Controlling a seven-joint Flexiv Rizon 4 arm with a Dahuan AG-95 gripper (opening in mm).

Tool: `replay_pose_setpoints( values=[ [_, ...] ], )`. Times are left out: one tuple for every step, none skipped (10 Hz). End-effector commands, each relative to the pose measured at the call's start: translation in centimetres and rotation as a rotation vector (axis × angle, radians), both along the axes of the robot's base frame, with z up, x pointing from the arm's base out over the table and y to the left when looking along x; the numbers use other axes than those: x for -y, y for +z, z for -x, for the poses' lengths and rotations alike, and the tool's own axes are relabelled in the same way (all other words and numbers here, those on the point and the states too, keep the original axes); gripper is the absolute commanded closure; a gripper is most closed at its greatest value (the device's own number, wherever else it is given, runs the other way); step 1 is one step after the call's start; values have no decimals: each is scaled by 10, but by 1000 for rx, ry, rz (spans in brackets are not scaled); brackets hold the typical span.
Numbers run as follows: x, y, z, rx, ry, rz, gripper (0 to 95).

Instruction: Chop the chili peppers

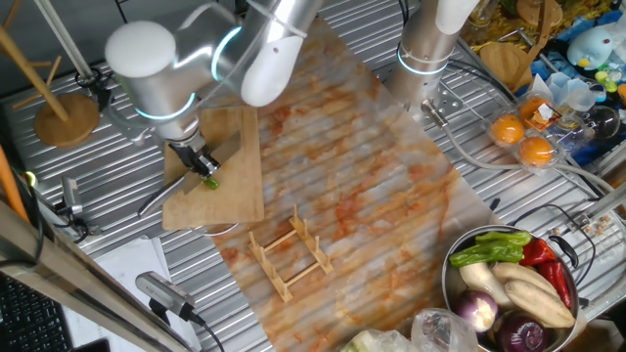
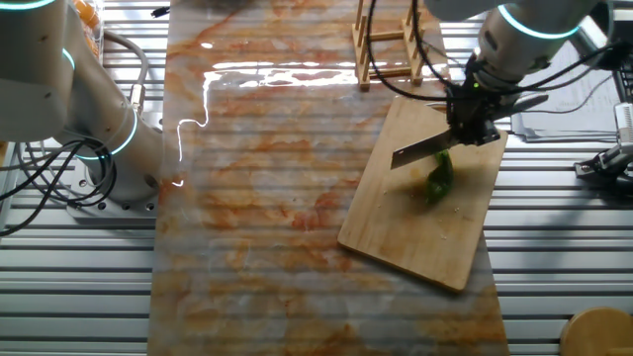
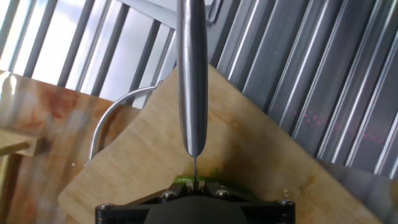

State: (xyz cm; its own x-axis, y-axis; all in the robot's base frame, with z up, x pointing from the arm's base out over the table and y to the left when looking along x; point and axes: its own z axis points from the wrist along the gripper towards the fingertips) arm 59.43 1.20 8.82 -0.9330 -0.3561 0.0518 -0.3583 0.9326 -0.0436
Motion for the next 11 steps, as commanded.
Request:
replay_pose_setpoints(
  values=[
    [0, 0, 0, -3, -4, 3, 950],
    [1, -2, 3, -2, -10, 9, 950],
    [1, -4, 3, 0, -21, 12, 950],
    [2, -5, 3, 3, -30, 13, 950],
    [4, -5, 3, 11, -43, 14, 950],
    [7, -5, 4, 12, -44, 13, 950],
    [10, -7, 4, 13, -43, 10, 950],
    [13, -12, 3, 10, -26, 7, 950],
    [14, -16, 3, 10, -22, 0, 950],
    [14, -20, 2, 7, -16, -6, 950],
    [15, -23, 1, 3, -11, -5, 950]
  ],
)
